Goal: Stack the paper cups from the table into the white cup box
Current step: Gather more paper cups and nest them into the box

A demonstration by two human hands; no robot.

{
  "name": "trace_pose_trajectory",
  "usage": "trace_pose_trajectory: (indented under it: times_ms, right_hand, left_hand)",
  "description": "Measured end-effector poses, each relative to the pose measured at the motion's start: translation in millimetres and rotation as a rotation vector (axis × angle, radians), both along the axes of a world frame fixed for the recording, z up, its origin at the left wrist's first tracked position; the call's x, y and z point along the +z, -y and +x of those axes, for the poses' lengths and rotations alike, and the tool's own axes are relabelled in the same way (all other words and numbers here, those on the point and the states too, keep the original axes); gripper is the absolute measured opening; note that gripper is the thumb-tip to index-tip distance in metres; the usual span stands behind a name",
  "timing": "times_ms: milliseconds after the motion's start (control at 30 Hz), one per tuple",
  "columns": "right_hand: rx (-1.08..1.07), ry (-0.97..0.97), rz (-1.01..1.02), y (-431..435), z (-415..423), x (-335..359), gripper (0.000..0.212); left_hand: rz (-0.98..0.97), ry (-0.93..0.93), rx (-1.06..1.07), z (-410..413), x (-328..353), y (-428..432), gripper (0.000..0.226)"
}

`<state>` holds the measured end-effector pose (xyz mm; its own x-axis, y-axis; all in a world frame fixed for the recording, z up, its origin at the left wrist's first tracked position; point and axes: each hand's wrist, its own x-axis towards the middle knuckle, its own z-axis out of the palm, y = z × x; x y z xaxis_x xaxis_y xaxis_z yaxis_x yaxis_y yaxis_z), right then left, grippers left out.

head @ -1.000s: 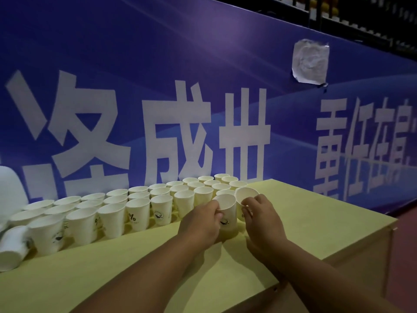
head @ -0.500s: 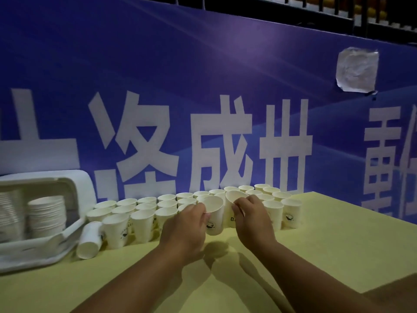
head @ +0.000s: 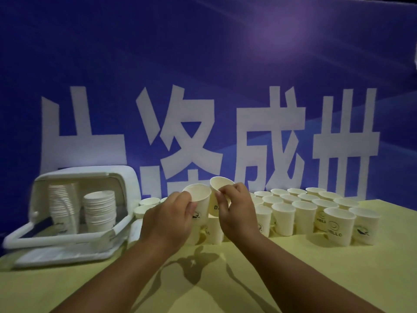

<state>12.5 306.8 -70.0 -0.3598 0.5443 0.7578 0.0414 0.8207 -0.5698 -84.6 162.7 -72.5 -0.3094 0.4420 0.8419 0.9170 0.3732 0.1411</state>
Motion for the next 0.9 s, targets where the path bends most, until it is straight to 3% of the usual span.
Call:
trace_pose_trajectory:
  times_ms: [300,600,900]
  right_hand:
    - [0.149,-0.061,-0.036,33.1,-70.1,17.5,0.009]
    - [0.236,-0.146,-0.041,85.6,-148.2,37.6,0.013]
    - [0.303,-0.154,-0.166,121.8,-187.1,40.7,0.014]
  left_hand:
    - [0.143,-0.131,0.124,-75.6,3.3,50.3,0.032]
    - [0.429,-0.005,0.295,-124.2,15.7,111.3,0.028]
    - [0.266,0.115,0.485,-149.6,2.3,127.9,0.038]
